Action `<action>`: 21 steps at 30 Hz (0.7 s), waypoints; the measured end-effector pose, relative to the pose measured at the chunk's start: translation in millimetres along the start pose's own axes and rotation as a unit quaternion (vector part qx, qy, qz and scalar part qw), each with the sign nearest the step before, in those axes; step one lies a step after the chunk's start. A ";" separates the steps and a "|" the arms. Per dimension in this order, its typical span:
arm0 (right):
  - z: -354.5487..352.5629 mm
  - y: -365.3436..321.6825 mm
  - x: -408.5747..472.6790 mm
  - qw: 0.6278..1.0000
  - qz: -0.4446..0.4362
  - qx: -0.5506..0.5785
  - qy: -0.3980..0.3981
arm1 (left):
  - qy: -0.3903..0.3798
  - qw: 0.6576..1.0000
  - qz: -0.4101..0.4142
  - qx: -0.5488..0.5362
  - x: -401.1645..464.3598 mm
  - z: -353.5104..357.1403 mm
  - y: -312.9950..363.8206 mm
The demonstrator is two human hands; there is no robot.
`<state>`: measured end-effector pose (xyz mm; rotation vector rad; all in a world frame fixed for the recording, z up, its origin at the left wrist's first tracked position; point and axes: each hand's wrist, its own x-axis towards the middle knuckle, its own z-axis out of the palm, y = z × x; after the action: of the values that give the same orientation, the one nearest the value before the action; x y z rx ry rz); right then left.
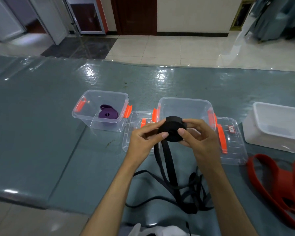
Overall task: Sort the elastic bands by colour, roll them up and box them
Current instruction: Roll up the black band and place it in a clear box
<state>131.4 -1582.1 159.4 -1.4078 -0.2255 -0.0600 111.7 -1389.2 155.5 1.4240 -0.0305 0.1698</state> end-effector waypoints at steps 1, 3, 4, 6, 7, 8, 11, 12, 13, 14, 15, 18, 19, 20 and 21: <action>1.3 1.2 0.8 1.000 -0.004 -0.005 -0.005 | 0.005 1.000 0.007 -0.002 0.6 0.2 0.3; 2.9 3.0 3.3 1.000 -0.008 -0.025 0.000 | 0.029 0.999 0.024 -0.007 1.4 3.9 2.3; 3.0 3.2 4.7 1.000 -0.003 -0.030 0.007 | 0.046 0.998 0.028 -0.011 1.1 6.1 2.8; 1.7 2.6 6.8 1.000 0.009 -0.017 0.018 | 0.071 0.997 0.033 -0.015 -0.3 8.8 1.6; 0.9 2.1 7.6 1.000 0.006 -0.007 0.020 | 0.070 0.997 0.033 -0.018 -1.2 9.1 0.7; 1.2 1.5 8.1 1.000 -0.003 0.000 0.022 | 0.057 0.998 0.030 -0.020 -2.4 8.5 -0.1; 4.8 2.0 9.2 1.000 -0.014 0.011 0.009 | 0.025 0.999 0.017 -0.025 -2.4 6.0 -1.7; 5.5 2.7 9.5 1.000 -0.006 0.016 0.002 | 0.027 0.999 0.018 -0.030 -1.6 5.8 -1.0; 5.2 3.6 10.3 1.000 0.003 0.014 -0.003 | 0.034 0.998 0.021 -0.038 -0.5 6.0 0.2; 3.8 3.6 11.0 1.000 0.013 0.007 -0.004 | 0.045 0.998 0.023 -0.046 0.2 6.6 1.6; 2.1 3.1 11.2 1.000 0.021 -0.005 -0.004 | 0.058 0.997 0.021 -0.055 0.9 7.5 3.0; -0.7 3.0 8.7 0.999 0.028 -0.021 -0.004 | 0.075 0.996 0.024 -0.050 3.3 7.8 4.1; -0.8 2.2 7.9 1.000 0.020 -0.020 -0.003 | 0.073 0.996 0.027 -0.041 3.7 7.6 3.2; -0.2 0.7 7.6 1.000 0.010 -0.018 0.000 | 0.068 0.997 0.028 -0.035 3.1 7.2 1.8; -0.4 -0.3 7.6 1.000 0.001 -0.014 0.001 | 0.061 0.997 0.024 -0.032 2.2 6.5 0.6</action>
<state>138.8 -1581.9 161.1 -1.4366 -0.2223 -0.0623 114.4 -1395.3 157.3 1.3465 0.0302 0.2924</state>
